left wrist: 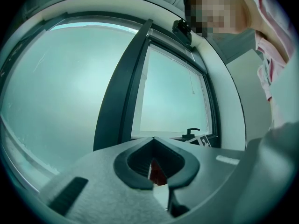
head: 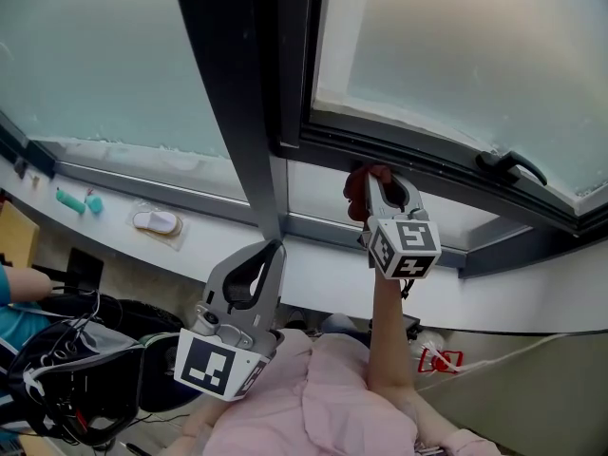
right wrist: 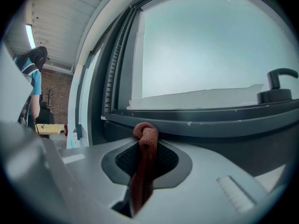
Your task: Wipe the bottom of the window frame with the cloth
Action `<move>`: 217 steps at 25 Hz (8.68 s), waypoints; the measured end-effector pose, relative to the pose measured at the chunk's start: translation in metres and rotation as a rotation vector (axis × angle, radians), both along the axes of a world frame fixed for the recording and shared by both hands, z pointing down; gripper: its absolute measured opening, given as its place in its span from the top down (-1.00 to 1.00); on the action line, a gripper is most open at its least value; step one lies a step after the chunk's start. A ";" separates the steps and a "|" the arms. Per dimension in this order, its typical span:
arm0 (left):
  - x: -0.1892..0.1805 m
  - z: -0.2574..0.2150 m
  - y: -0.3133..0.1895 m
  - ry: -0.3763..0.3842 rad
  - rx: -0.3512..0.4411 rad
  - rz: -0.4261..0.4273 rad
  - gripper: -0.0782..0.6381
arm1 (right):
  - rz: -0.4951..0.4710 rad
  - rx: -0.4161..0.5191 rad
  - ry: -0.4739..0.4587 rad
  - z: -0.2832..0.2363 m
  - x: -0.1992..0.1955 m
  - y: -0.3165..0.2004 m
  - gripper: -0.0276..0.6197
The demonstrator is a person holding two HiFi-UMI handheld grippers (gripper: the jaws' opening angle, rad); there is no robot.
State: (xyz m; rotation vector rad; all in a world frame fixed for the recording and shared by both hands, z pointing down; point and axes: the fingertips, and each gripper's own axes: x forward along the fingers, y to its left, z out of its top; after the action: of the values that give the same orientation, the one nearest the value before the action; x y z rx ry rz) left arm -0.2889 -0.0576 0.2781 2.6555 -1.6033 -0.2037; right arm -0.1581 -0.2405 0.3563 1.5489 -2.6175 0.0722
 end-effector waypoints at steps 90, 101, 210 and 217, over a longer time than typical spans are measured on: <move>0.121 0.032 0.017 0.049 -0.106 -0.140 0.78 | -0.173 0.002 0.002 0.007 0.088 0.005 0.76; 0.128 0.025 0.013 0.040 -0.086 -0.134 0.78 | -0.167 0.005 0.014 0.005 0.100 0.007 0.76; 0.176 0.020 0.025 0.073 -0.075 0.010 0.78 | 0.104 -0.013 -0.120 -0.004 0.274 0.045 0.74; 0.160 0.018 0.025 0.081 -0.093 0.092 0.78 | 0.237 0.058 -0.212 -0.039 0.311 0.106 0.74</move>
State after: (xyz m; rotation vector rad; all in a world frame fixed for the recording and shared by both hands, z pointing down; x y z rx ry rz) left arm -0.1292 -0.0327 0.2962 2.6075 -1.4279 -0.2245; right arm 0.1531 -0.1341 0.3175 1.9659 -2.5936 0.1896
